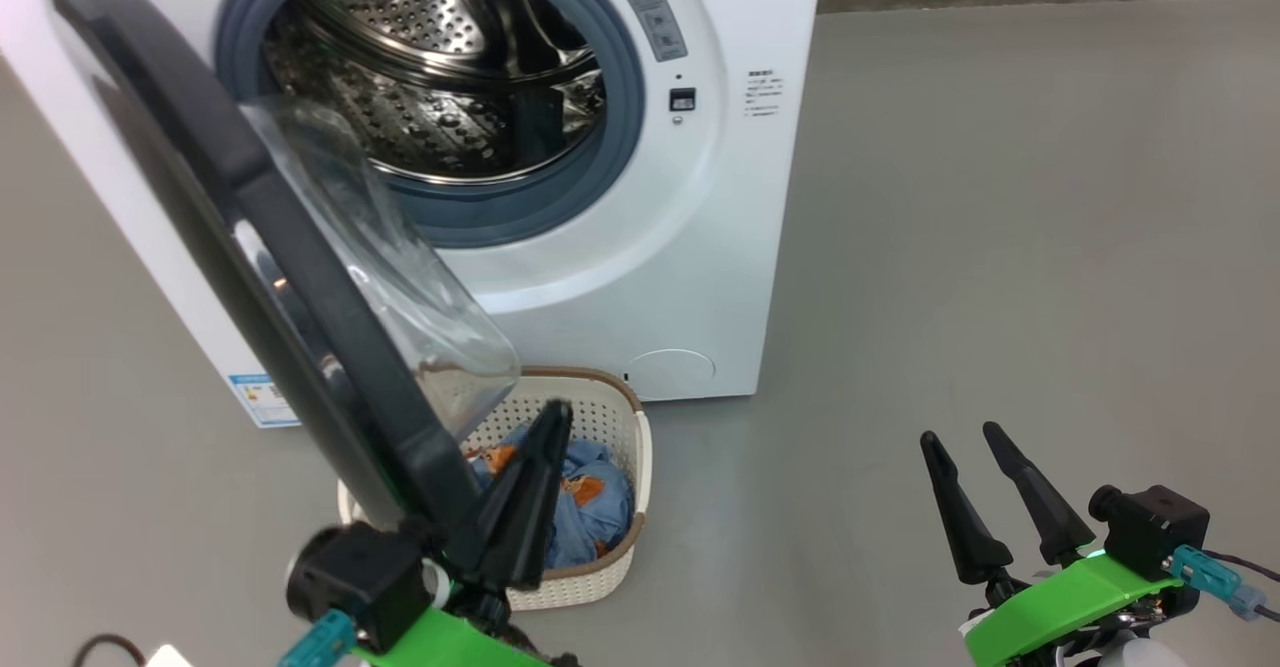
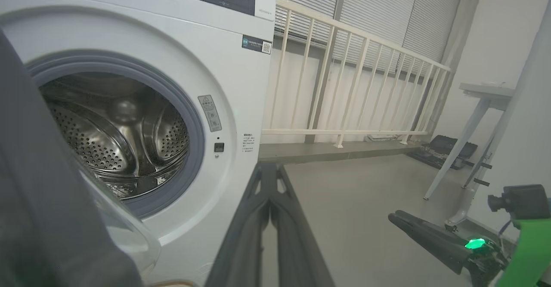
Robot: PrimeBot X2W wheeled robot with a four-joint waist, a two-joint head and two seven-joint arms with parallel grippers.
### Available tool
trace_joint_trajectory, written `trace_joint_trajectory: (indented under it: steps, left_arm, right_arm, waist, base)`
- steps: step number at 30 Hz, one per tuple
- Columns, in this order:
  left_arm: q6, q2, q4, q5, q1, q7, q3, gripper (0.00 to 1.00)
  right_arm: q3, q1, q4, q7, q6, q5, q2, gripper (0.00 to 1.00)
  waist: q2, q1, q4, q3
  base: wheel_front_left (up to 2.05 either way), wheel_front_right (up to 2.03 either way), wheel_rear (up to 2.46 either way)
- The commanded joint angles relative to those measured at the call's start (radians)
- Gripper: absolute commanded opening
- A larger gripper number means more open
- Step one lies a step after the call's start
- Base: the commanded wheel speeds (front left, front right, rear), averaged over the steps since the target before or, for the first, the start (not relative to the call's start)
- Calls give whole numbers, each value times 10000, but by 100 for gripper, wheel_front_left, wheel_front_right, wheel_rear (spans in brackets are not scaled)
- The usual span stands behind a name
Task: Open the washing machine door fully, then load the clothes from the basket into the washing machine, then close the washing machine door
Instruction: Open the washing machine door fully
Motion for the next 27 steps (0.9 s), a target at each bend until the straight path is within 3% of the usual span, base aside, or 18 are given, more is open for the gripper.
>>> trace_joint_trajectory:
  steps: [1, 15, 27]
  left_arm:
    - [56, -10, -17, -117, -64, 48, 279, 0]
    - [538, -35, 2047, -560, -175, -340, 811, 0]
    - [835, 100, 2519, -724, -284, -358, 1166, 0]
  right_arm:
    - [254, -384, -221, -120, 16, 11, -73, 100]
    - [239, -455, -171, -120, 16, -8, -10, 100]
    - [256, -472, -101, -120, 16, -25, -6, 100]
  waist:
    - [0, 0, -152, 37]
    - [0, 0, -386, 156]
    - [0, 0, 169, 271]
  base:
    - [0, 0, 0]
    - [0, 0, 0]
    - [0, 0, 0]
